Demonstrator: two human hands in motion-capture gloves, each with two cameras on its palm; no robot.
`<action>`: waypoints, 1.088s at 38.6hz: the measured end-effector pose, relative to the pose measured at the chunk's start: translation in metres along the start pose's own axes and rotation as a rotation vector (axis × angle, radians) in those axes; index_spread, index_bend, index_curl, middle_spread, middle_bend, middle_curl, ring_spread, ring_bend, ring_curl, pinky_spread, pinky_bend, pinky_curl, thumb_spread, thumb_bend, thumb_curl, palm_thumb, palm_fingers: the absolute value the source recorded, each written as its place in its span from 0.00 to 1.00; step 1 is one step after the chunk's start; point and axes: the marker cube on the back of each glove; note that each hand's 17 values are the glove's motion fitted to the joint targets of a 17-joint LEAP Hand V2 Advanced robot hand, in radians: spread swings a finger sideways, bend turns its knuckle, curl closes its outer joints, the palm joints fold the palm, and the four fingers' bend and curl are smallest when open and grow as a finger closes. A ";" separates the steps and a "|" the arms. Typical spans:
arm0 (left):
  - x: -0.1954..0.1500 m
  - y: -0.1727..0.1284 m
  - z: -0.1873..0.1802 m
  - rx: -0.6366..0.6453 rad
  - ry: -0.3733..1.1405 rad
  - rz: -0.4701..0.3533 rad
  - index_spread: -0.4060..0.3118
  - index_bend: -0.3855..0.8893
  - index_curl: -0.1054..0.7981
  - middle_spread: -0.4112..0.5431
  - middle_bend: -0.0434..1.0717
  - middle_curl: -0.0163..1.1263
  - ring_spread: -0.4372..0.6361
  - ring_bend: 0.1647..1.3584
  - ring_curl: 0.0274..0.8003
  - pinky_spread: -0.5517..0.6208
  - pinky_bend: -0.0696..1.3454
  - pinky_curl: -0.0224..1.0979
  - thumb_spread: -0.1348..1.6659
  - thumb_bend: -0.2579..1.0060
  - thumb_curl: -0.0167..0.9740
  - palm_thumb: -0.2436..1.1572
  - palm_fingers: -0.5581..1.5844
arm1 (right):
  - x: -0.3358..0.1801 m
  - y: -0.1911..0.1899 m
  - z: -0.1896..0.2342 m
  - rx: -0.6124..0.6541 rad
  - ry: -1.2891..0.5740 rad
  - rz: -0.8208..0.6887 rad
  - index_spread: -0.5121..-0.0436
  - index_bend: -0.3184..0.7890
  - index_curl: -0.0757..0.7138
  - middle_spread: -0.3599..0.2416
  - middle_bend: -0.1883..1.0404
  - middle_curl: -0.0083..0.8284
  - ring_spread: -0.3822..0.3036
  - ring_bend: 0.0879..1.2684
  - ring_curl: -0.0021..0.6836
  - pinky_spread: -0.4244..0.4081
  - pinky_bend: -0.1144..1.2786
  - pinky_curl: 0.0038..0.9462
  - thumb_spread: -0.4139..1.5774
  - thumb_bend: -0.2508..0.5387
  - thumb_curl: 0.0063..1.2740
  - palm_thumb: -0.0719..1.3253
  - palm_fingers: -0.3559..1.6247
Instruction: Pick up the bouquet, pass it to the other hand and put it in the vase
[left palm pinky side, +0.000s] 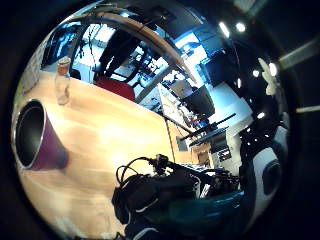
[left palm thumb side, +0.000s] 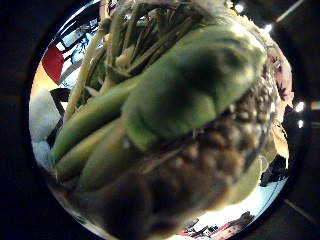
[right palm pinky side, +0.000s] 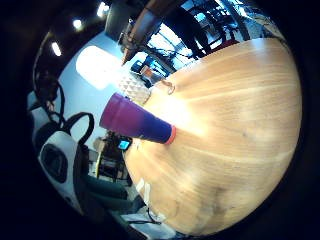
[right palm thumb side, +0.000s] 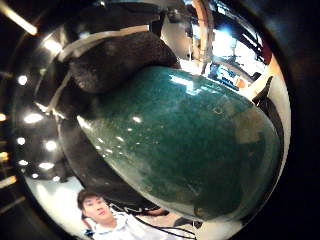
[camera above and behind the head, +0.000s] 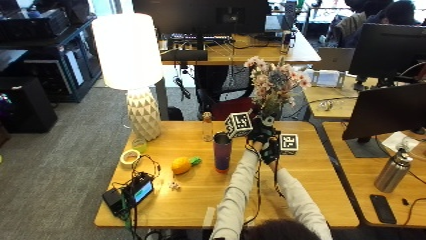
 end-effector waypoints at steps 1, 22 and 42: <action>-0.006 0.001 0.004 -0.047 0.032 -0.060 0.07 0.68 0.69 0.05 0.68 0.50 0.05 0.52 0.56 0.11 0.45 0.40 0.27 0.19 0.65 0.76 0.94 | 0.000 0.000 0.000 -0.006 0.013 -0.001 0.73 0.58 0.82 0.40 0.84 0.72 0.33 0.77 0.78 0.20 0.56 0.49 0.50 0.26 0.53 0.72 0.84; 0.038 -0.100 -0.072 0.011 0.078 -0.048 0.05 0.72 0.76 0.04 0.74 0.52 0.04 0.56 0.60 0.11 0.48 0.42 0.24 0.18 0.75 0.77 0.92 | -0.026 -0.014 -0.035 -0.051 0.017 0.004 0.62 0.37 0.60 0.46 0.55 0.57 0.35 0.49 0.61 0.32 0.51 0.43 0.58 0.27 0.50 0.64 0.66; -0.014 -0.126 -0.105 0.049 0.024 -0.087 0.05 0.71 0.78 0.05 0.75 0.52 0.04 0.56 0.60 0.11 0.49 0.42 0.24 0.18 0.80 0.76 0.92 | 0.014 -0.014 -0.062 -0.002 0.293 0.214 0.40 0.38 0.47 0.40 0.41 0.50 0.46 0.29 0.50 0.67 0.44 0.37 0.71 0.28 0.41 0.52 0.52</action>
